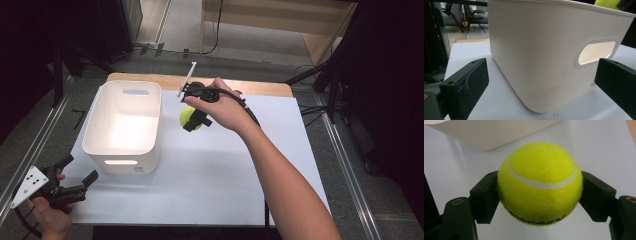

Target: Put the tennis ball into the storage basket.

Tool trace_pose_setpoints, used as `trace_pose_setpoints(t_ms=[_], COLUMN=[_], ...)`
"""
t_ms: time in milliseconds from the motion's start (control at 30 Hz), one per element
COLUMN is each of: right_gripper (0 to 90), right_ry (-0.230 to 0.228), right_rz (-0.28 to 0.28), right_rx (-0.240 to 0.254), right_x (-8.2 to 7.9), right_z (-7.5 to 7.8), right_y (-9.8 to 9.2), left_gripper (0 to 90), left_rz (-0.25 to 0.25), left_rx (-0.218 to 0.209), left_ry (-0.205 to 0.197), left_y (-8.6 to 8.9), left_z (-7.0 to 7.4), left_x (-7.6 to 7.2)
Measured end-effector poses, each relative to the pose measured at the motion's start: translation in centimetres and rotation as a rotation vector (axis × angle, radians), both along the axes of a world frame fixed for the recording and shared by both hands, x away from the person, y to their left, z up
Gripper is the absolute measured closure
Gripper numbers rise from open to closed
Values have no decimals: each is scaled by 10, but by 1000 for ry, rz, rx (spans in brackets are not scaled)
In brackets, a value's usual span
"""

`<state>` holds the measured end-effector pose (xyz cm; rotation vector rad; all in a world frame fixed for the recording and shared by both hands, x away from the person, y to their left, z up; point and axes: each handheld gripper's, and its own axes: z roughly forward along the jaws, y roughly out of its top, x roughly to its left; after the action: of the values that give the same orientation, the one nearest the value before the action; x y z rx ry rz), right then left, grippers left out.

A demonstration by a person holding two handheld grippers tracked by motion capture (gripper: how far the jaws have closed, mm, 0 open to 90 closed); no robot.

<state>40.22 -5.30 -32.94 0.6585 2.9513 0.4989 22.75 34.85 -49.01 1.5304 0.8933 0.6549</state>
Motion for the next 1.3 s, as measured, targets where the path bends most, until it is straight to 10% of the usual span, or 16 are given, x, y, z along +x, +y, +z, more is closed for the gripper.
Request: trace_pose_setpoints(t_ms=[1300], right_gripper=[232], right_ry=[-17], right_rz=[72], right_rx=[12], right_x=[-2], right_z=[17], right_y=[53], left_gripper=[0], left_rz=[0], left_rx=[-9], left_ry=[3], left_y=[-1], left_z=[0], left_x=[1])
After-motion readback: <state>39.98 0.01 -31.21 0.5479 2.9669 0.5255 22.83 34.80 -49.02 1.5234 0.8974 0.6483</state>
